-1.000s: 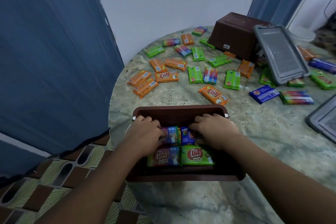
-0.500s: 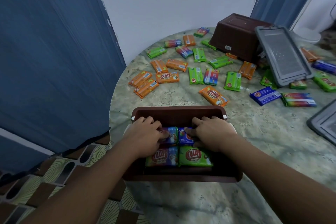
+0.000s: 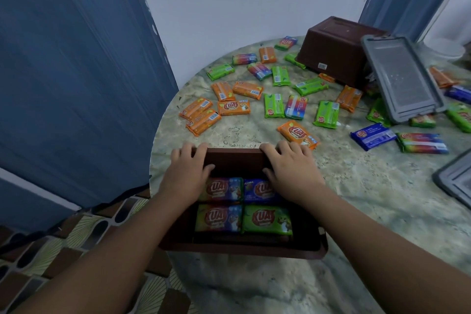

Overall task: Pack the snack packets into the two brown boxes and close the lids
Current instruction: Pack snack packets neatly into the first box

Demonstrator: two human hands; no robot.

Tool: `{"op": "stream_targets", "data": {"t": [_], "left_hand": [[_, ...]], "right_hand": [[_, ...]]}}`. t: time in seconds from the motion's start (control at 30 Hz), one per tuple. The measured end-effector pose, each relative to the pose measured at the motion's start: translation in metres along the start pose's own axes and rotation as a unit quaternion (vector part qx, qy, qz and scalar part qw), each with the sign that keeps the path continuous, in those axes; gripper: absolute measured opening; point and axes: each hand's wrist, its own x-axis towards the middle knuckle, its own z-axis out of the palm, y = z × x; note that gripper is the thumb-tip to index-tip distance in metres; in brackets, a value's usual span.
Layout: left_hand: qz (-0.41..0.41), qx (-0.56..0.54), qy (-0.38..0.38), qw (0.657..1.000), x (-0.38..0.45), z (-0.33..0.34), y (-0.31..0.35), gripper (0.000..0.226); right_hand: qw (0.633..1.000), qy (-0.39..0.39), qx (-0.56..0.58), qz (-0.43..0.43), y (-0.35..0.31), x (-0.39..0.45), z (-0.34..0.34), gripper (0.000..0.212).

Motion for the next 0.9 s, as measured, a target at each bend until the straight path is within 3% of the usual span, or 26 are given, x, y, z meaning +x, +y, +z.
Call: {"op": "stream_targets", "data": {"t": [0.17,0.57,0.9], "left_hand": [[0.014,-0.004,0.009,1.0,0.021,0.004,-0.009,0.026],[0.098,-0.006,0.01,0.995,0.112,0.004,-0.04,0.029],[0.148,0.008,0.034,0.988,0.119,0.005,-0.045,0.034]], "right_hand": [[0.999,-0.004,0.007,0.036,-0.002,0.018,-0.001,0.029],[0.992,-0.016,-0.009,0.128,-0.017,0.076,0.001,0.03],[0.986,-0.02,-0.024,0.164,-0.025,0.077,0.002,0.035]]}}
